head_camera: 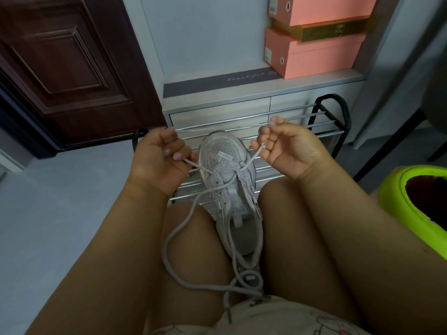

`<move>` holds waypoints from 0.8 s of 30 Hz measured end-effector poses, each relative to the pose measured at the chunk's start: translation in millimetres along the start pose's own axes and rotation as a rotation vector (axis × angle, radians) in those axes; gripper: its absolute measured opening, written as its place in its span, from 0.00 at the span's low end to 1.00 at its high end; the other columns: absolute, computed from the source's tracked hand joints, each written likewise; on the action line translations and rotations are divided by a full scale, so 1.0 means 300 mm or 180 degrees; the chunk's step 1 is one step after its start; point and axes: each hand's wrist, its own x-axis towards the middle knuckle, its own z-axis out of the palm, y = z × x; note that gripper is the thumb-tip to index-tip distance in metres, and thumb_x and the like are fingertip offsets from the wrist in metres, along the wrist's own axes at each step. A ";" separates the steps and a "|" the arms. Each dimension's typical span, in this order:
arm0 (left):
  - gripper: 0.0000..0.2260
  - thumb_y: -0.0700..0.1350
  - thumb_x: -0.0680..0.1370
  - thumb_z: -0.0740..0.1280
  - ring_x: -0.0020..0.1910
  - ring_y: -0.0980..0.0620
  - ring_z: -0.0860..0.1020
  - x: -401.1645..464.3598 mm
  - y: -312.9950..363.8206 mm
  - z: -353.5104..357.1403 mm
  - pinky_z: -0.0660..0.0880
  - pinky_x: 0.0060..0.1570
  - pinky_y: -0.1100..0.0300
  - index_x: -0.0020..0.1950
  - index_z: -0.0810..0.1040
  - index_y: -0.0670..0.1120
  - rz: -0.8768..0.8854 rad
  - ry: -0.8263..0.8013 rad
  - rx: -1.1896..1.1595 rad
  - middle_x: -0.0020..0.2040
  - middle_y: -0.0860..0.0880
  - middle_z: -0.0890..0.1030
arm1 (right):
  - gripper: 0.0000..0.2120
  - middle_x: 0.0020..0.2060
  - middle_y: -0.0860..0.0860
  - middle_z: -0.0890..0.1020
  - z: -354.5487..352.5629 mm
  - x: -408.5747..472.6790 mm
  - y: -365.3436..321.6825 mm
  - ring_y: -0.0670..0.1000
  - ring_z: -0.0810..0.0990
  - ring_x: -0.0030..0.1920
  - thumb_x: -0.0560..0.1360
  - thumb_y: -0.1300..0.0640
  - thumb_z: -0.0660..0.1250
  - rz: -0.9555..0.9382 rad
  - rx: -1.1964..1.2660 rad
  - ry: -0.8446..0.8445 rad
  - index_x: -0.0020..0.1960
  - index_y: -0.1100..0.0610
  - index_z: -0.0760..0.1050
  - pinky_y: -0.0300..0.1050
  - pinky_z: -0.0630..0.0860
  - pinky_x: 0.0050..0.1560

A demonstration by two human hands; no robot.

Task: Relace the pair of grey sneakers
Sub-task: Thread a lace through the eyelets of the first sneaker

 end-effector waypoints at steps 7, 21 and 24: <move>0.15 0.42 0.78 0.55 0.23 0.55 0.58 0.007 -0.005 0.019 0.66 0.33 0.61 0.31 0.62 0.48 0.0087 0.0011 0.0402 0.21 0.54 0.59 | 0.11 0.35 0.57 0.84 0.020 0.016 0.022 0.53 0.84 0.37 0.72 0.75 0.63 -0.0616 -0.0495 0.0142 0.40 0.61 0.73 0.43 0.81 0.39; 0.08 0.49 0.76 0.67 0.33 0.57 0.73 -0.075 -0.141 0.089 0.71 0.35 0.65 0.37 0.76 0.51 0.2439 -0.0033 0.5195 0.33 0.55 0.75 | 0.12 0.30 0.55 0.81 0.031 0.003 0.001 0.51 0.80 0.29 0.69 0.74 0.68 -0.0905 -0.0999 0.0646 0.36 0.60 0.70 0.39 0.79 0.32; 0.09 0.53 0.75 0.67 0.35 0.53 0.73 -0.085 -0.174 0.075 0.73 0.39 0.56 0.39 0.78 0.50 0.2021 -0.0373 0.5954 0.35 0.53 0.75 | 0.11 0.29 0.54 0.81 0.022 -0.004 -0.012 0.50 0.80 0.29 0.71 0.73 0.67 -0.0703 -0.0706 0.0554 0.38 0.59 0.71 0.39 0.79 0.33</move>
